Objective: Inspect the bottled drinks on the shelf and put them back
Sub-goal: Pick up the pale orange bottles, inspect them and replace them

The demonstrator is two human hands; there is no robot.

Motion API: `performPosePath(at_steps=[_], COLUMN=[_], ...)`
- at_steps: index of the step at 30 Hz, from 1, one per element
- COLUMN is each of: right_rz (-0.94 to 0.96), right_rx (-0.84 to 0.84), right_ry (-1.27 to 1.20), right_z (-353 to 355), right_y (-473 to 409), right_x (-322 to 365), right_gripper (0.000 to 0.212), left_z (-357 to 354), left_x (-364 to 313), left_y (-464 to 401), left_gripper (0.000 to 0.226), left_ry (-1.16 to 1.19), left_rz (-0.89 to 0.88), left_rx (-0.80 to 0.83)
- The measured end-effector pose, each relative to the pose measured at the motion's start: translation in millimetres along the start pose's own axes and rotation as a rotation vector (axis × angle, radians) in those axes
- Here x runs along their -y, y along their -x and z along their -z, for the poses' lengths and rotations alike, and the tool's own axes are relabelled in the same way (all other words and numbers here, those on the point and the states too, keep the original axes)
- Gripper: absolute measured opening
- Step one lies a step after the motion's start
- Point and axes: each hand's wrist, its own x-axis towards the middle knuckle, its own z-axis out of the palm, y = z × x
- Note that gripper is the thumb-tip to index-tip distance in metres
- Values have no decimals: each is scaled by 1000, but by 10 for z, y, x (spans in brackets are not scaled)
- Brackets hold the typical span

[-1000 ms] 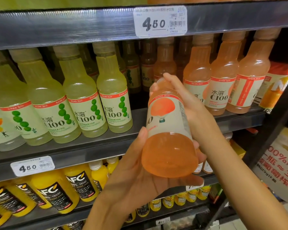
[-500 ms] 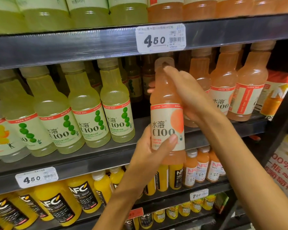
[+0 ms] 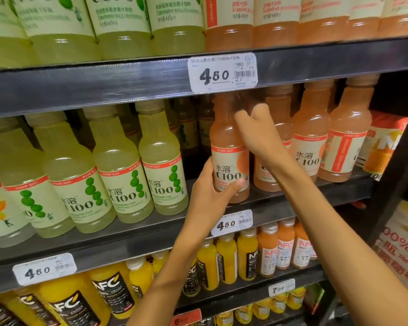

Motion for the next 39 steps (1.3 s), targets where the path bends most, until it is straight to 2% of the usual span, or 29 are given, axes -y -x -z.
performPosePath(at_steps=[5,14,16,18,19,21,23,26,28,30,32,36,39], right_rz=[-13,172,224,275,299,332,333,336,320,242,172,139,206], right_rx=[-21,-124,-149,-165,-204,-306,-399,-434,-399,-317,-191,-102,-84], right_ry=[14,287,337,311,278,183,142,236,285,321,337,327,216], right_z=[11,11,24,91,142,282,407,521,550,561,563,583,662], right_y=[-1,-11,66,155,203,262,264,165,69,-51,-150,-191,-141], right_x=[-119,-135,-168,-221,-235,-252,-253,-240,-211,-196,-235,-313,-290], right_gripper=[39,43,37,10,10,26,32,25,12,28,39,41,39], left_z=[-57,-56,-58,-48,-39,-32,-51,-110,-151,-203,-300,-612,-793], left_x=[76,87,79,74,72,66,54,39,18,-37,-129,-370,-420], left_y=[-85,-195,-180,-175,-174,-167,-155,-145,-114,-72,-30,88,201], left_gripper=[59,60,62,63,63,64,65,65,72,89,94,70,48], left_ry=[-13,-251,-257,-248,-242,-235,-227,-241,-249,-265,-280,-246,-240], left_rz=[33,90,104,104,103,101,101,96,98,124,116,-125,-317], left_rx=[-8,-14,-13,0,16,55,73,47,4,-97,-270,-626,-653])
